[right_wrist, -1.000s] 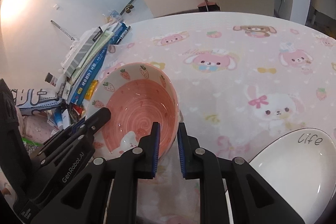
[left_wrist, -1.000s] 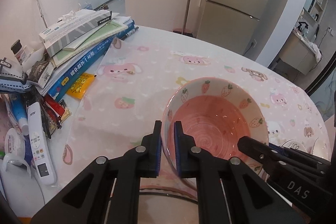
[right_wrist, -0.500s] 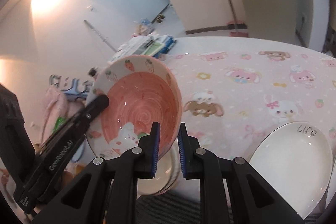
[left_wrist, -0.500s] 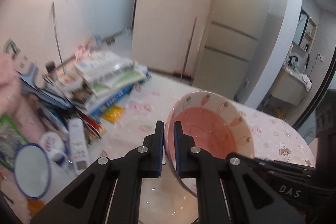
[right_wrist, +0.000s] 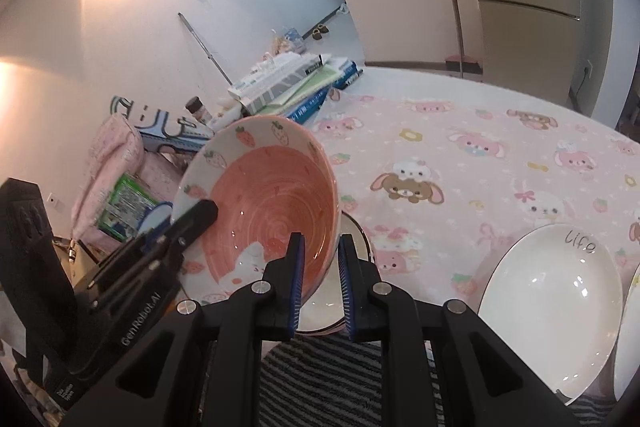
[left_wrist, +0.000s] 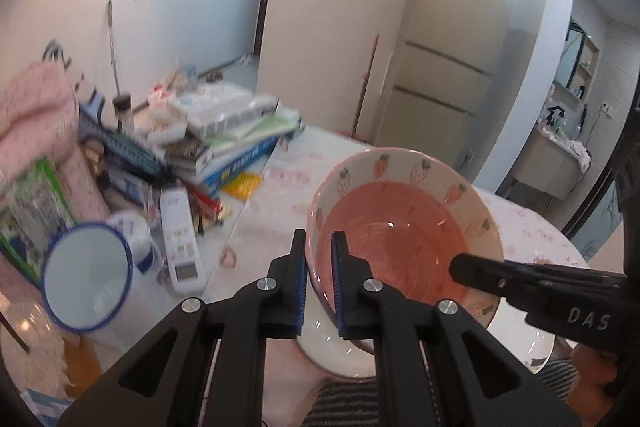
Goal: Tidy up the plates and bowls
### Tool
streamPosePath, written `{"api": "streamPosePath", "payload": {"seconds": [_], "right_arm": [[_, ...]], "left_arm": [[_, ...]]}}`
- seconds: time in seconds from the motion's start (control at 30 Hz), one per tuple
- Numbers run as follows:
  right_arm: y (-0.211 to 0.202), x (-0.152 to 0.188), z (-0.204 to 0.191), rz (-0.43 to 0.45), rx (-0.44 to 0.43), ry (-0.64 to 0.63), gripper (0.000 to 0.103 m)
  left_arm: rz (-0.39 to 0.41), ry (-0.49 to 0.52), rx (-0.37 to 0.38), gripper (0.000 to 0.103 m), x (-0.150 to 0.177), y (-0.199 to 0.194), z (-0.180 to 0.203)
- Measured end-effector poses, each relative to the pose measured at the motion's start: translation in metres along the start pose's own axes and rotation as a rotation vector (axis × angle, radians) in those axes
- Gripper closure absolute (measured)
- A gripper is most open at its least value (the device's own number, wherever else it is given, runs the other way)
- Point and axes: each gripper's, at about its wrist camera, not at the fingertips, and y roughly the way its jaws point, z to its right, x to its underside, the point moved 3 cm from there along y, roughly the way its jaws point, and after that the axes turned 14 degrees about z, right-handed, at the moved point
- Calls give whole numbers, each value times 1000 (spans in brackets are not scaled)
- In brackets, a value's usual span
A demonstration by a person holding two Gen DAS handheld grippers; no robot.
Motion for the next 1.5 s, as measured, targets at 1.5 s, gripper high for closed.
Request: {"api": "streamPosePath", "payload": {"seconds": [1.5], "right_arm": [[43,30,-3,-128,130,-228,76]], "left_arm": [[-115,27,-80,95,60,38,-6]]}}
